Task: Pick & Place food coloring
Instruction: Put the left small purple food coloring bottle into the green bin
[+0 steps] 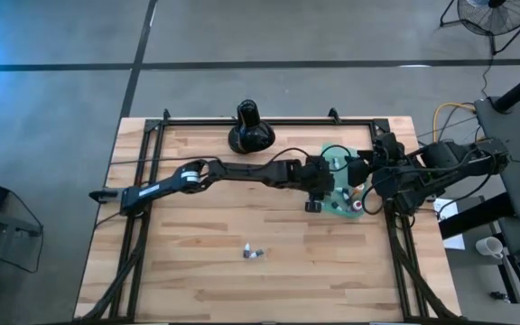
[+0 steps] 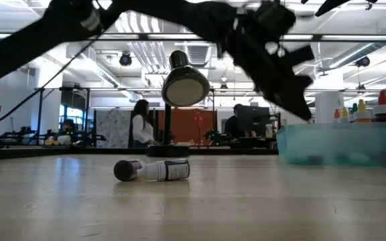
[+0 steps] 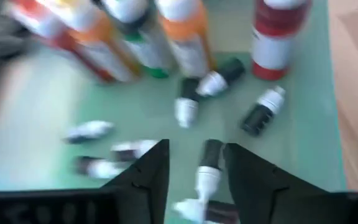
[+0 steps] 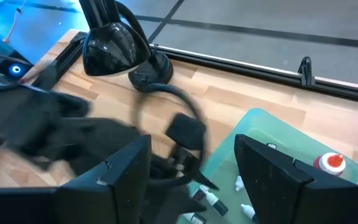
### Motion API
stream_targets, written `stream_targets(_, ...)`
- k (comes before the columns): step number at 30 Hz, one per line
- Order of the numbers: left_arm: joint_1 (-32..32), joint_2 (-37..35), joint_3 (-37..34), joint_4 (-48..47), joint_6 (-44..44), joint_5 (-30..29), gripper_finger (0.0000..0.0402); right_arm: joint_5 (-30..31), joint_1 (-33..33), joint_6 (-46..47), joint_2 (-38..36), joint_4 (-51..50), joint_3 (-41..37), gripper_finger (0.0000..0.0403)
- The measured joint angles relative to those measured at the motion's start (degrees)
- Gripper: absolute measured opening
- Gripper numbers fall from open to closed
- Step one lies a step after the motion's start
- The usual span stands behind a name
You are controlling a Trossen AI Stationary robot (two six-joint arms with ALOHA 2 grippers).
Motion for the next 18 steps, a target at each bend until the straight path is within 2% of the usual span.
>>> stream_targets(3,-2.0,-3.9,0.0,-2.8,2.9,-8.4,0.0145,0.0,0.0,-0.8,0.0,0.0,0.0,0.0224)
stream_targets(5,-3.1,-7.6,-0.2,-5.7,6.3,-8.0,0.0155,0.0,0.0,-1.4,0.0,0.2,0.0,0.0224)
stream_targets(11,-3.9,-17.7,-3.3,-17.3,8.9,7.6,0.0160,-0.9,0.0,-4.7,0.0,-0.2,-0.2,0.0224)
stream_targets(14,-3.7,-22.4,-8.6,-25.7,7.6,9.4,0.0160,-1.2,0.0,-6.0,0.0,0.7,-0.4,0.0224)
stream_targets(18,-3.8,-28.5,-20.5,-32.3,-3.9,10.3,0.0160,-3.2,0.0,-5.8,0.1,0.7,-1.0,0.0224)
